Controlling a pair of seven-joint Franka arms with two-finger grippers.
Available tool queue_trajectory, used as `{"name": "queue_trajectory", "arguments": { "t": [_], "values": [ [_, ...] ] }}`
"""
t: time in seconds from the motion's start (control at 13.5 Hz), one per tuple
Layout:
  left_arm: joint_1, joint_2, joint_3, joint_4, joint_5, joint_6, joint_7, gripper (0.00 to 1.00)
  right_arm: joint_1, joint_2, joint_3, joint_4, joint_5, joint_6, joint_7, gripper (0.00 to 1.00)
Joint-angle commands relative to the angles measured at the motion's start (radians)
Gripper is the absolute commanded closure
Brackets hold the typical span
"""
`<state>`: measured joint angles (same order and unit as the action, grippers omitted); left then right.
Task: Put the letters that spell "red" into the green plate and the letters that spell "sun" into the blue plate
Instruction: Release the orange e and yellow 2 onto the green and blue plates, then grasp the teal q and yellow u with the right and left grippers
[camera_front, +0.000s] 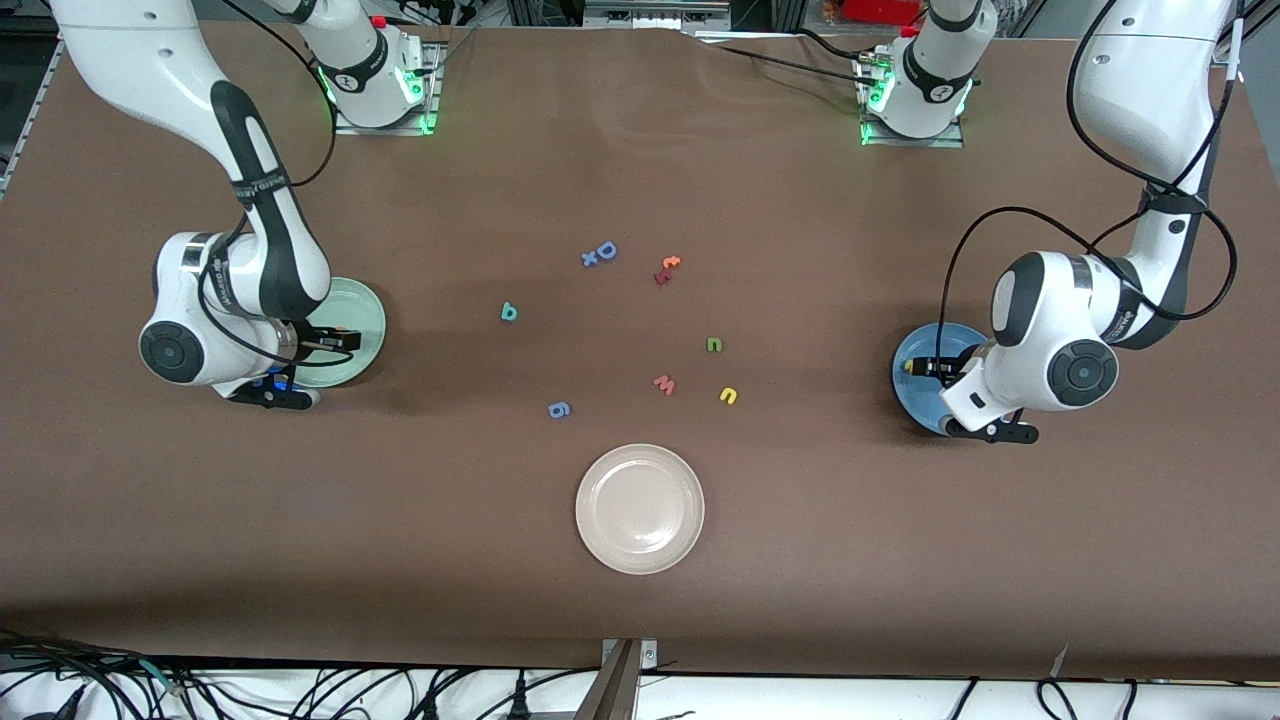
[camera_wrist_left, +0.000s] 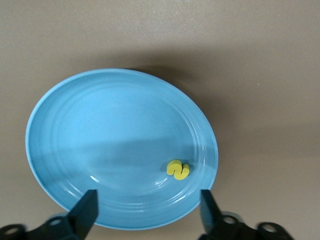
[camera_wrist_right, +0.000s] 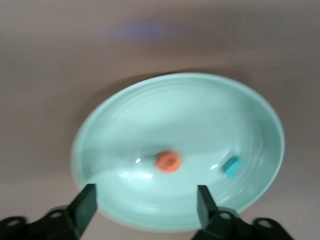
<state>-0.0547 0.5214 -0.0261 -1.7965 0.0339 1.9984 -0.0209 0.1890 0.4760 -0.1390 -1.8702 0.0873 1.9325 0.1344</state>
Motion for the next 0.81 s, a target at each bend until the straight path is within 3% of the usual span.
{"name": "queue_trajectory", "arguments": {
  "t": [0.0, 0.52, 0.74],
  "values": [
    [-0.004, -0.012, -0.011, 0.009, 0.015, -0.024, -0.01, 0.0, 0.0, -0.033, 0.068, 0.037, 0.019, -0.075, 0.127, 0.05],
    [-0.071, 0.017, -0.121, 0.101, -0.012, -0.018, -0.276, 0.0, 0.007, -0.024, 0.304, 0.016, 0.069, 0.045, 0.545, 0.04],
    [-0.16, 0.112, -0.121, 0.224, -0.034, -0.012, -0.324, 0.0, 0.073, -0.017, 0.315, -0.056, 0.069, 0.187, 0.639, 0.04]
  ]
}}
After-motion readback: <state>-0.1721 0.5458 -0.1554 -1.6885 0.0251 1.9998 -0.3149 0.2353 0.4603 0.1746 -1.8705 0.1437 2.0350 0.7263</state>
